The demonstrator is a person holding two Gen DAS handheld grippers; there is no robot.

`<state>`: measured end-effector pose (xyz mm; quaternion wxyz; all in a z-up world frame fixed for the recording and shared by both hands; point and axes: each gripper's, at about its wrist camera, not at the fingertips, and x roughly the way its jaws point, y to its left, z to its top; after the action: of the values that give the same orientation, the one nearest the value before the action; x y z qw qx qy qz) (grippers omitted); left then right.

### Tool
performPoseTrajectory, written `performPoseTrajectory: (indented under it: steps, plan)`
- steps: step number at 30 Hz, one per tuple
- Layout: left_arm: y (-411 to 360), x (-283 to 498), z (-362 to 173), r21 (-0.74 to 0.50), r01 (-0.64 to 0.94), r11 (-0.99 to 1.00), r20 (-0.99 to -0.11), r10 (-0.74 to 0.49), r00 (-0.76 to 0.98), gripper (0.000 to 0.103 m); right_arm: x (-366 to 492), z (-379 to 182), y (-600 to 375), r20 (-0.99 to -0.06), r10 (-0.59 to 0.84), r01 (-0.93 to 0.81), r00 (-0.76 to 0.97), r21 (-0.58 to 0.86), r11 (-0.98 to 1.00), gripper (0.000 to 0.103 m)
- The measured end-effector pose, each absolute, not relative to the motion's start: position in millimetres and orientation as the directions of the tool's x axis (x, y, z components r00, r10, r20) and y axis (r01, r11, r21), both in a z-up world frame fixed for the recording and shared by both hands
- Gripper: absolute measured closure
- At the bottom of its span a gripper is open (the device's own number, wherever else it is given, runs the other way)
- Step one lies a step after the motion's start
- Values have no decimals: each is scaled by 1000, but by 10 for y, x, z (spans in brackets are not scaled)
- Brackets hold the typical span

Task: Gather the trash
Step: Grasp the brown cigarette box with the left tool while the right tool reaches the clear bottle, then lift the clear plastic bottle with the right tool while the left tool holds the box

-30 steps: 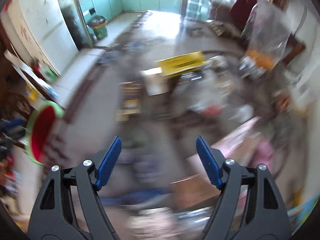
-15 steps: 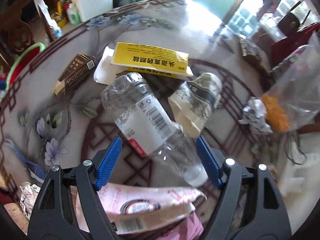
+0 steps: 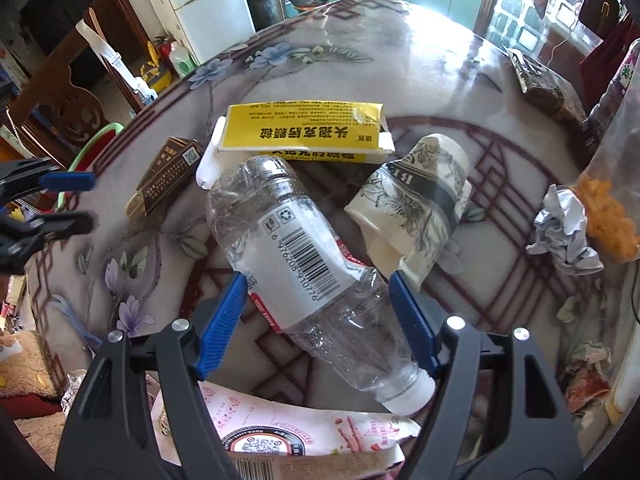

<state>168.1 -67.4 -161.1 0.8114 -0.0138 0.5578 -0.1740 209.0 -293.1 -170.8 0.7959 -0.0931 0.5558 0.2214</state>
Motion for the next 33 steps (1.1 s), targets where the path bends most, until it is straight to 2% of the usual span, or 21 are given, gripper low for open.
performPoseTrajectory:
  steps: [7,17,21,25,27,31,33]
  plan:
    - [-913,2056,-1856,-186,257,948,-919,-261,297,51,2045,-1616,-2994,-905,297,-433,304,147,889,31]
    - [-928,2130,-1853,-166,234,958,-914,-239,329,51,2029,-1548,-3023,-899,300,-417,318,152,896,31]
    - [-796,2104,-1858,-179,188,966,-908,-235,346,45,2032,-1570,-2994,-903,296,-420,311,149,895,30]
    - [-801,2135,-1994,-177,182,967,-925,-227,306,45,2050,-1603,-2966,-908,291,-423,301,147,894,28]
    - [-830,2138,-2044,-172,193,966,-929,-224,294,48,2061,-1607,-2956,-908,295,-422,298,152,894,29]
    - [-846,2123,-2012,-182,241,953,-920,-252,301,66,2080,-1594,-2947,-907,293,-425,301,147,893,29]
    - [-811,2109,-1949,-182,243,953,-914,-255,315,68,2105,-1593,-2957,-908,288,-416,305,144,898,28]
